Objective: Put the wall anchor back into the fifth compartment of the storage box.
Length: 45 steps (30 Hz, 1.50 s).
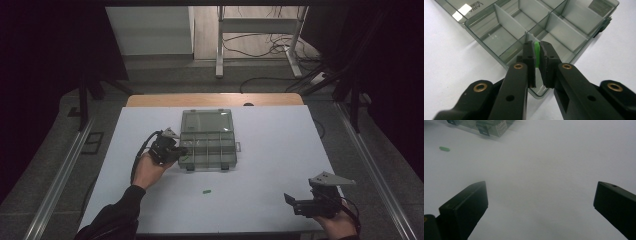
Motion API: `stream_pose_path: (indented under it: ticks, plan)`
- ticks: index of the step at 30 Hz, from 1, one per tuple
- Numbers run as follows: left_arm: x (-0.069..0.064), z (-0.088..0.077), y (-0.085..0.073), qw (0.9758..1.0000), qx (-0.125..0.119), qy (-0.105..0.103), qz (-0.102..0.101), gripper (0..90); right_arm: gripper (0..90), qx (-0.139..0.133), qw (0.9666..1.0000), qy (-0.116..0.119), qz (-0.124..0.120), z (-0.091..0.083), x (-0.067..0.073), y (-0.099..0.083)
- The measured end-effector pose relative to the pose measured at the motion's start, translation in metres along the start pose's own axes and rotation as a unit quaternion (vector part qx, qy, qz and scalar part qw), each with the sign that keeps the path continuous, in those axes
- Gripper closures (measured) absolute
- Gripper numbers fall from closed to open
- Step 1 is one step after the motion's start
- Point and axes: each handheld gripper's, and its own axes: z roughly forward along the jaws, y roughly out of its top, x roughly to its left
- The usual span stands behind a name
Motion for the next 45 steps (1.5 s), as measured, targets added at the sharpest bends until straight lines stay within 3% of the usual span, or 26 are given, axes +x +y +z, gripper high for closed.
stream_pose_path:
  ticks: [19,26,32,38,45]
  plan:
    - [0.000,0.021,-0.004,0.9989,0.046,0.006,0.003,83.2,0.0,0.004,1.0000,0.005,-0.002,0.001,0.000,0.000]
    - [0.000,0.018,-0.003,0.9994,0.035,0.006,-0.001,77.1,0.0,0.004,1.0000,0.006,-0.001,0.001,0.000,0.000]
    - [-0.003,0.006,-0.001,0.9999,0.008,-0.003,-0.006,73.7,0.0,0.003,1.0000,0.006,-0.001,0.001,0.000,0.000]
    - [-0.008,-0.007,0.001,1.0000,-0.006,-0.004,-0.002,61.1,0.0,0.002,1.0000,0.005,-0.001,0.000,0.000,0.000]
    - [-0.013,-0.015,-0.001,0.9999,-0.013,-0.009,0.001,35.6,0.0,0.002,1.0000,0.005,-0.001,0.000,0.000,0.000]
